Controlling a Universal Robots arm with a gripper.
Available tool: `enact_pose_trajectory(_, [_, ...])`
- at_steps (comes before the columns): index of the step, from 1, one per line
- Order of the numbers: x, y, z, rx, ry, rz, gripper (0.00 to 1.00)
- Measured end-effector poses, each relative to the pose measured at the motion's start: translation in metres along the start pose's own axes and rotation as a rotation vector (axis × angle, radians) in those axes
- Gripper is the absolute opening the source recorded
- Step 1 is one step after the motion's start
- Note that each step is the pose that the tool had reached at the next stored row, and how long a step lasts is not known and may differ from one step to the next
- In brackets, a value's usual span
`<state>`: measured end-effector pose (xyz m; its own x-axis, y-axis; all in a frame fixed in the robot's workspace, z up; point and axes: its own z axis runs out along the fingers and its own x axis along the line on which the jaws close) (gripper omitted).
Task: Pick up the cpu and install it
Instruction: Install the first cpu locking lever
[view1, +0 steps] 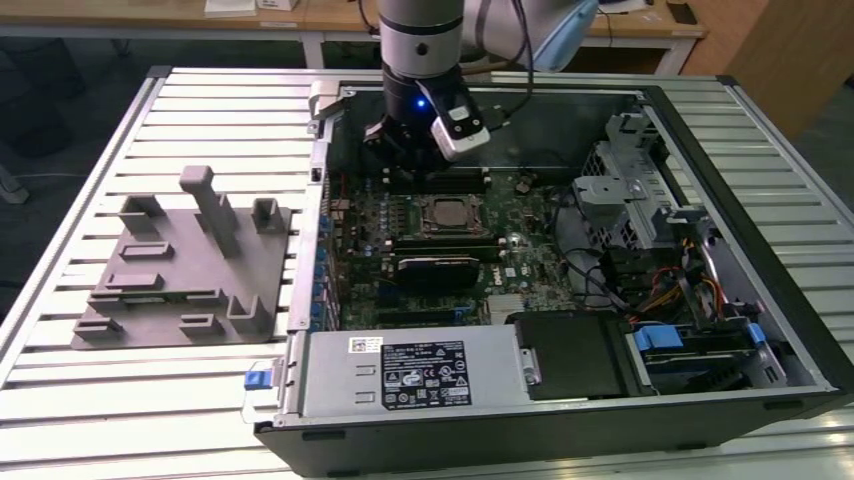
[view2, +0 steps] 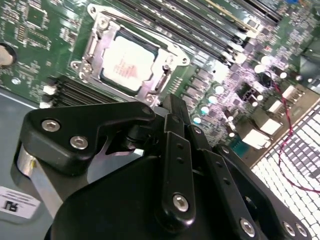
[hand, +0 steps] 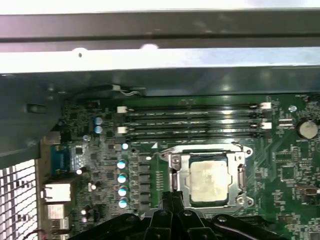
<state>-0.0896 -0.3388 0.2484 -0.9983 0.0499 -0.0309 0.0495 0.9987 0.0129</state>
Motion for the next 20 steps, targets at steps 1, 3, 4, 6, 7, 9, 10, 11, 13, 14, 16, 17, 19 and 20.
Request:
enact_pose_trajectory(1, [0.0016, -0.0001, 0.0000, 0.0000, 0.0000, 0.000, 0.11])
enact_pose_trajectory(3, [0.0047, -0.0002, -0.0001, 0.0000, 0.0000, 0.000, 0.11])
enact_pose_trajectory(4, [0.0061, -0.0003, -0.0002, 0.0000, 0.0000, 0.000, 0.11])
enact_pose_trajectory(6, [0.0087, -0.0004, -0.0003, -0.0001, 0.0000, 0.000, 0.11])
enact_pose_trajectory(7, [0.0091, -0.0004, -0.0003, -0.0001, 0.0000, 0.000, 0.11])
enact_pose_trajectory(9, [0.0091, -0.0004, -0.0003, -0.0001, 0.0000, 0.000, 0.11])
enact_pose_trajectory(10, [0.0092, -0.0004, -0.0003, 0.0000, 0.0000, 0.000, 0.11])
enact_pose_trajectory(11, [0.0092, -0.0005, -0.0003, 0.0000, 0.0000, 0.000, 0.11])
enact_pose_trajectory(13, [0.0105, -0.0006, -0.0004, -0.0004, 0.0001, 0.000, 0.11])
enact_pose_trajectory(14, [0.0117, -0.0006, -0.0004, -0.0014, 0.0001, 0.000, 0.11])
enact_pose_trajectory(16, [0.0138, -0.0007, -0.0004, -0.0041, 0.0002, 0.000, 0.11])
enact_pose_trajectory(17, [0.0147, -0.0007, -0.0004, -0.0064, 0.0003, 0.000, 0.11])
enact_pose_trajectory(19, [0.0158, -0.0008, -0.0005, -0.0157, 0.0008, 0.000, 0.11])
enact_pose_trajectory(20, [0.0165, -0.0009, -0.0005, -0.0221, 0.0012, 0.000, 0.11])
